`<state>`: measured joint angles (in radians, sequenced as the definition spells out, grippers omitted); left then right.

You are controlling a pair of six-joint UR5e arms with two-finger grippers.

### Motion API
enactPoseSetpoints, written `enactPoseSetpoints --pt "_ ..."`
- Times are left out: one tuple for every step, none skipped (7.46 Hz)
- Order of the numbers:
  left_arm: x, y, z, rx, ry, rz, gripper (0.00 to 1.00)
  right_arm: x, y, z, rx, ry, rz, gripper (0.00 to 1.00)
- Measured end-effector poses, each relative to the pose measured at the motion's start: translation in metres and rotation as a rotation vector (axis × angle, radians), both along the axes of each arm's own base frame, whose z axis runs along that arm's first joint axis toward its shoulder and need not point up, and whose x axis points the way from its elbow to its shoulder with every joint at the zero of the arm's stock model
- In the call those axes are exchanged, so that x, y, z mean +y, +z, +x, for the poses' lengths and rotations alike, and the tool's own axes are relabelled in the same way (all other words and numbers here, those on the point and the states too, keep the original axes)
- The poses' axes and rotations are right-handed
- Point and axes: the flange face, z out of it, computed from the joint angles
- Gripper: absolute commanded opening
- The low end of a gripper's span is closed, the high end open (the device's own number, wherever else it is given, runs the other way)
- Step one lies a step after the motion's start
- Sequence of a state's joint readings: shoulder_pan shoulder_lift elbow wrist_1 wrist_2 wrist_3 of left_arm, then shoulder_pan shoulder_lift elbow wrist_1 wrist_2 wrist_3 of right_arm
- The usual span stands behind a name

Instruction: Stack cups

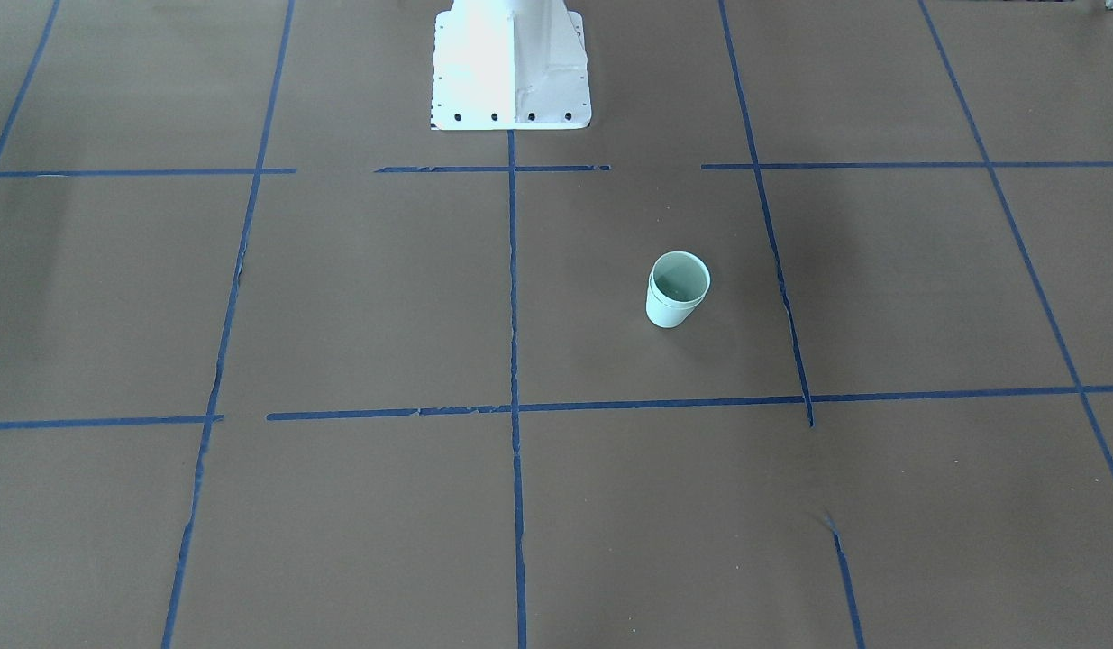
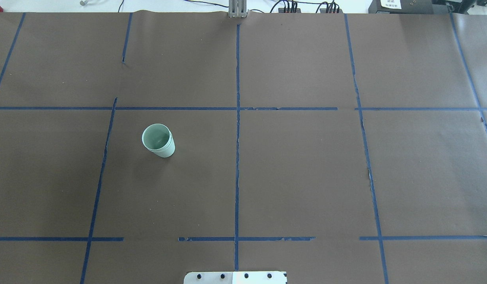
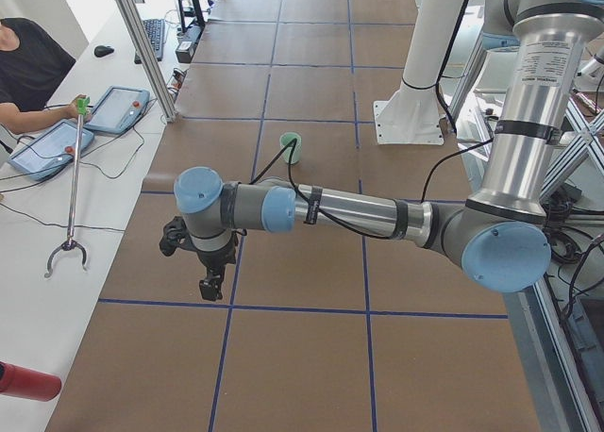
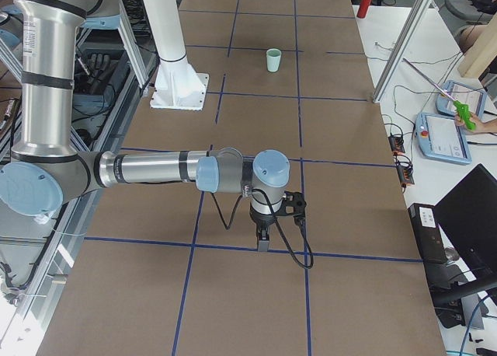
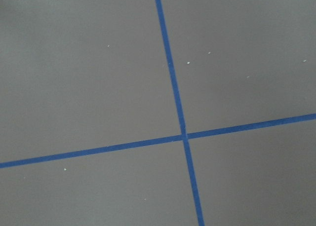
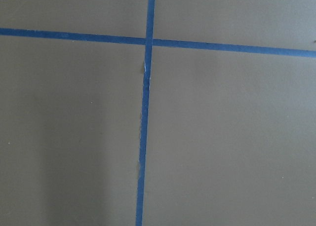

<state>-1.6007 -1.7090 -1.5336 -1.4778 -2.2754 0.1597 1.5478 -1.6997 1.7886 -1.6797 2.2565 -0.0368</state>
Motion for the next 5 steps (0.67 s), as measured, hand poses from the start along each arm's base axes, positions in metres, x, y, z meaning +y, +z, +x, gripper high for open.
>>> enactPoseSetpoints --pt "0.022 0.025 -0.005 0.014 -0.007 -0.04 1.0 0.0 0.0 0.0 0.0 0.0 0.0 1.0" --pt "0.039 0.039 -0.005 0.038 -0.013 -0.069 1.0 0.0 0.0 0.0 0.0 0.0 0.001 1.0" --pt "0.051 0.047 -0.004 0.055 -0.018 -0.087 1.0 0.0 0.0 0.0 0.0 0.0 0.001 1.0" --pt "0.056 0.048 -0.004 0.062 -0.022 -0.092 1.0 0.0 0.0 0.0 0.0 0.0 0.001 1.0" --pt "0.058 0.046 -0.004 0.065 -0.024 -0.089 1.0 0.0 0.0 0.0 0.0 0.001 0.001 1.0"
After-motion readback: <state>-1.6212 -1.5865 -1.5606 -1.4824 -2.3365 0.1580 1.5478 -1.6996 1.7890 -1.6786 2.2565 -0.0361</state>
